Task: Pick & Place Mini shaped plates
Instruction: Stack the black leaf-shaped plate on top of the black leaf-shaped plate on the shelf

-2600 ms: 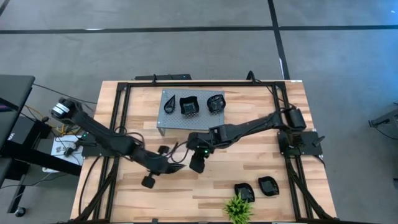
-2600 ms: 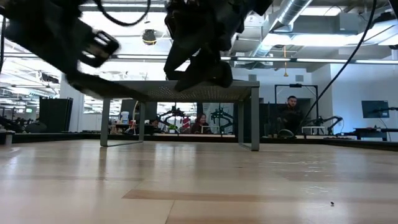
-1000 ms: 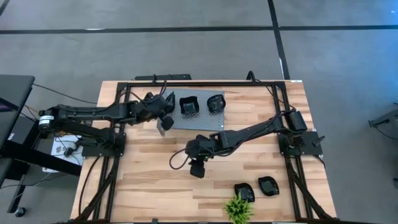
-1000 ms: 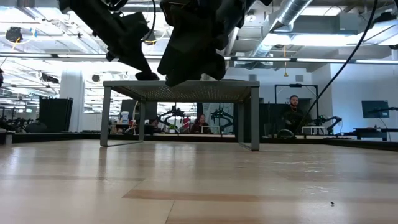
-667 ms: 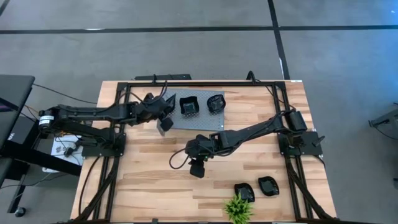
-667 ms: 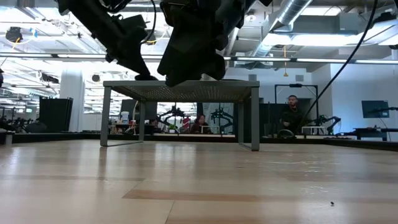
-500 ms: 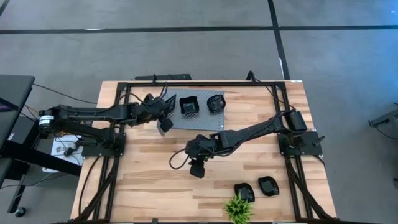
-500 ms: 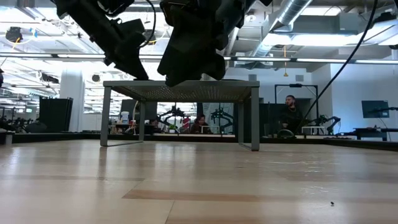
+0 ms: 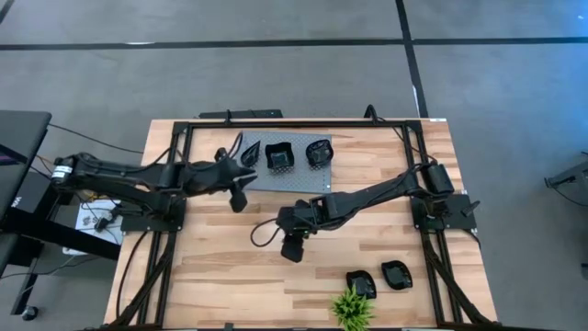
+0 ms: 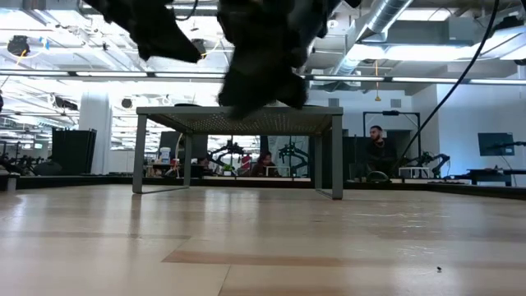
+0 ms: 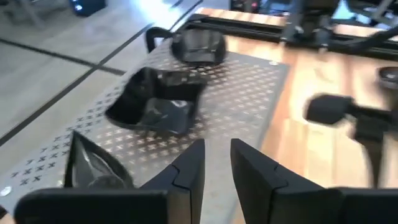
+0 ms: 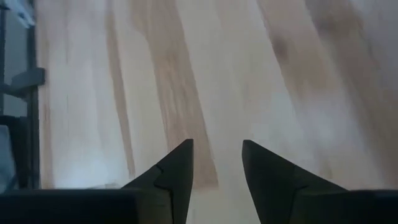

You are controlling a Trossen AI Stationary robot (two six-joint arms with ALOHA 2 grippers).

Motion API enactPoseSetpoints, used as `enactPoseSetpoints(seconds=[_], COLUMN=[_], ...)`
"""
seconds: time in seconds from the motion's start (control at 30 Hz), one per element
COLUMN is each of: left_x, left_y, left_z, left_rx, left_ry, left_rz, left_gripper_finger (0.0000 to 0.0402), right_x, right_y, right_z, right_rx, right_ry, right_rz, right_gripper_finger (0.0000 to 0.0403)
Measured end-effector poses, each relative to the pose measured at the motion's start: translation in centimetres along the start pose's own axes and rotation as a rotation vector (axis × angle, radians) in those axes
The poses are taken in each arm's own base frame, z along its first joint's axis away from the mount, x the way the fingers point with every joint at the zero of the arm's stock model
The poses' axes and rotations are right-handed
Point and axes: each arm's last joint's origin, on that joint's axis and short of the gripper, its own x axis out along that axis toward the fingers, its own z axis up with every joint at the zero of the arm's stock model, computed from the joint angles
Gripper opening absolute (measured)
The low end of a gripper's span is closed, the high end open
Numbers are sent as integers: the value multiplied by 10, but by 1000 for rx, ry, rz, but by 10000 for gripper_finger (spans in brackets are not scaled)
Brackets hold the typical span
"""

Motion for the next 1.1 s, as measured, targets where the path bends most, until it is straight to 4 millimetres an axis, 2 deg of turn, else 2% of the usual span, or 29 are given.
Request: enactPoseSetpoints(seconds=[0.07, 0.23, 0.43, 0.6, 0.87, 1.1], left_x=[-5, -10, -11, -10, -6, -6], left_y=[-5, -12, -14, -13, -5, -4], left_z=[0, 0, 0, 1, 4, 7], left_rx=[11, 20, 35, 83, 91, 64], left_ry=[-10, -19, -23, -31, -51, -80], left_rz=[-28, -69, -78, -73, -35, -31], left_gripper_finger=[79, 79, 79, 79, 79, 79], right_x=[-7, -41, -68, -69, -56, -78], right_y=[0, 6, 18, 24, 32, 36], right_z=[-6, -15, -46, -83, -139, -162], right_rx=[63, 178, 171, 319, 516, 557], right_ry=[55, 165, 317, 460, 659, 613], right_rz=[-24, -95, -245, -398, -445, -460], right_gripper_finger=[132, 120, 113, 113, 113, 114])
